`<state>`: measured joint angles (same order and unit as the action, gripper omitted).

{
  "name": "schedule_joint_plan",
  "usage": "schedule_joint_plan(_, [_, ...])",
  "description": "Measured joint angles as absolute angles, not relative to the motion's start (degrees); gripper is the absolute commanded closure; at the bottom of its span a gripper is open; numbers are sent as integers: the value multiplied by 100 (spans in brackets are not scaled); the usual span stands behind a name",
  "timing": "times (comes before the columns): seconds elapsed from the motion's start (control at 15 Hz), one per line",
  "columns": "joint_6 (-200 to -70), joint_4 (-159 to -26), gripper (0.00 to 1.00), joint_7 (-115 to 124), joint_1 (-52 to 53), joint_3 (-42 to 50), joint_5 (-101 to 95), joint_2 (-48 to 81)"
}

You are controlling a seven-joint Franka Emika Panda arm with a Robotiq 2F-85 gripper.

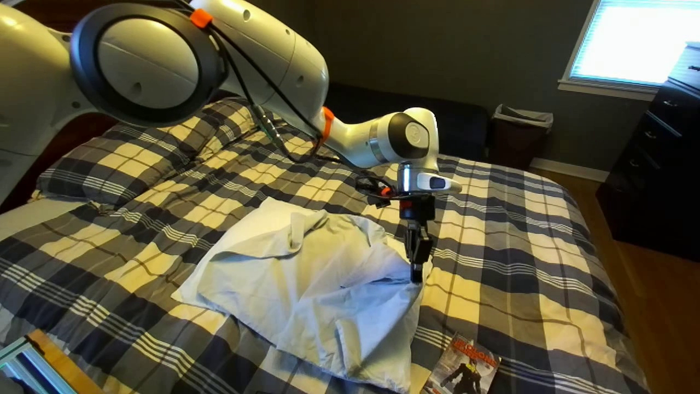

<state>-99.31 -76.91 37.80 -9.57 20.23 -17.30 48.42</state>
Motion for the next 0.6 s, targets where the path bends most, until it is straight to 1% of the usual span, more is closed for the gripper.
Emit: schedule_joint_plan(0.6, [-9946, -7381, 100, 4245, -1221, 2211, -1728, 5059])
